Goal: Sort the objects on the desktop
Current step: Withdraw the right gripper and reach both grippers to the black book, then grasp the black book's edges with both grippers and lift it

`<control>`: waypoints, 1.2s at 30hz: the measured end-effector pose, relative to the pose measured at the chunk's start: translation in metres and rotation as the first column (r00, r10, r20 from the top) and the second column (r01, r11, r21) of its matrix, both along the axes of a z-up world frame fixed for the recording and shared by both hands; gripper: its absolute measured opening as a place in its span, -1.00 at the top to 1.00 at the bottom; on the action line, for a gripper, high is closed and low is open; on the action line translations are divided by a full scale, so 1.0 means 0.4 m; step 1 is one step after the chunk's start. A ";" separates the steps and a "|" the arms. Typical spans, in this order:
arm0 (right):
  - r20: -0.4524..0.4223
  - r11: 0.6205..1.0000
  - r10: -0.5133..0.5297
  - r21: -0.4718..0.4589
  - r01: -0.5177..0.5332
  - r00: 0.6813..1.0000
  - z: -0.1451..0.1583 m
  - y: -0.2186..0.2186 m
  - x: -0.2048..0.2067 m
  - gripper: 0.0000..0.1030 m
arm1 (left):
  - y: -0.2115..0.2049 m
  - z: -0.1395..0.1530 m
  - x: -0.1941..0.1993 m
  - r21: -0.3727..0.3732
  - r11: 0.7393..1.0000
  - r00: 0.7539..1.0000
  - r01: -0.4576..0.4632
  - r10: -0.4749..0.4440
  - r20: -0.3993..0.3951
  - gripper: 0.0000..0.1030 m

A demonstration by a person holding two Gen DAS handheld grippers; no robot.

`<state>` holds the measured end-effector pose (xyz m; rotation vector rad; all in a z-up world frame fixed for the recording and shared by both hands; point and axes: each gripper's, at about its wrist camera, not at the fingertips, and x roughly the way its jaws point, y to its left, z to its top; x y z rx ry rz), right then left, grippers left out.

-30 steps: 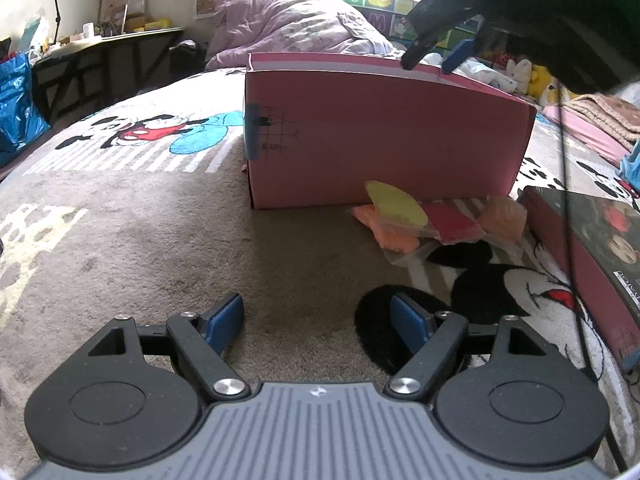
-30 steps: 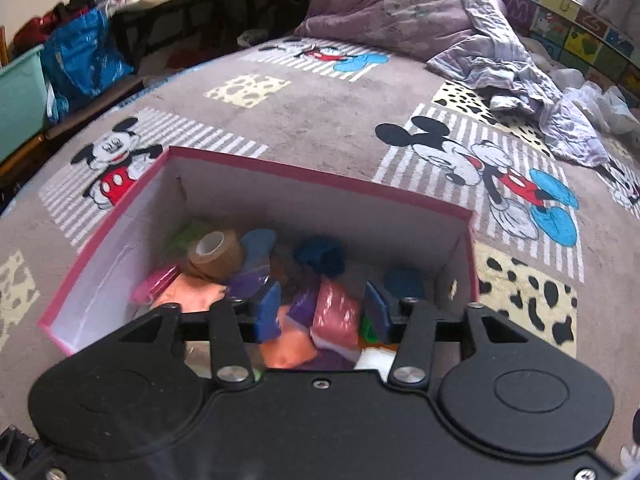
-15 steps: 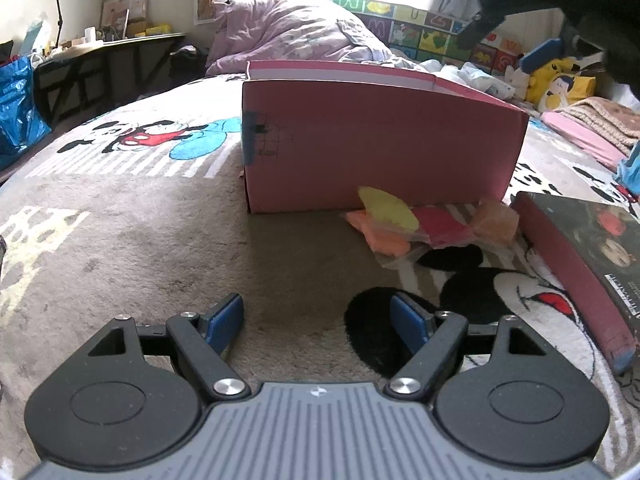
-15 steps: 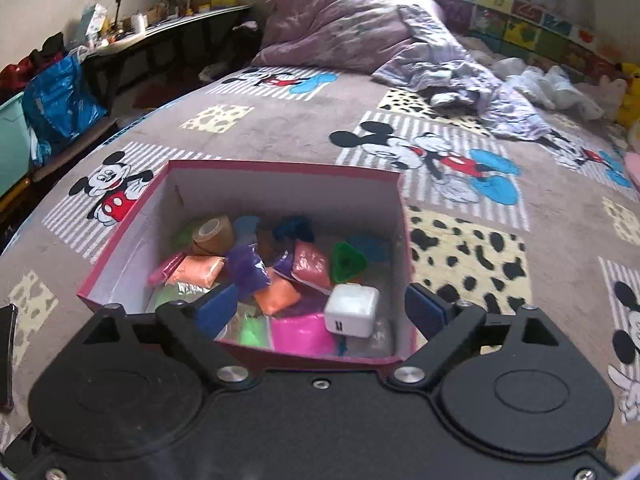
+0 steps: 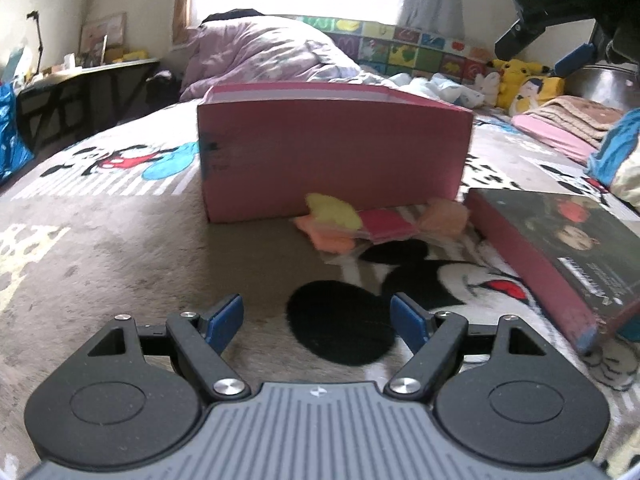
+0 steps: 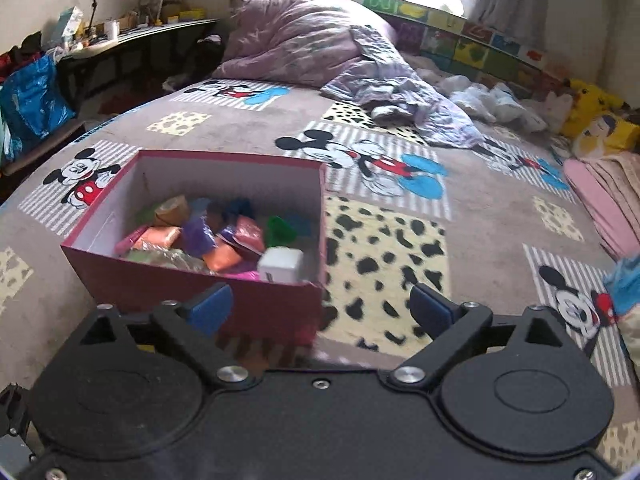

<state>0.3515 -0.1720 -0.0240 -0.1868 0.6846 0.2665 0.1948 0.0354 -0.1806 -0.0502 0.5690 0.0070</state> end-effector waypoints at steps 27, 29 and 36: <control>0.072 0.817 -0.436 0.451 0.361 0.897 -0.333 -0.633 -0.294 -0.95 | -0.220 0.029 0.008 -0.200 0.966 0.986 0.164 -0.168 -0.001 -0.56; 0.096 0.808 -0.442 0.475 0.349 0.892 -0.355 -0.653 -0.288 -0.95 | -0.236 0.026 0.027 -0.212 0.963 0.985 0.167 -0.173 -0.007 -0.56; 0.070 0.808 -0.343 0.530 0.257 0.937 -0.411 -0.704 -0.234 -0.95 | -0.290 0.013 0.101 -0.246 0.954 0.982 0.174 -0.186 -0.026 -0.56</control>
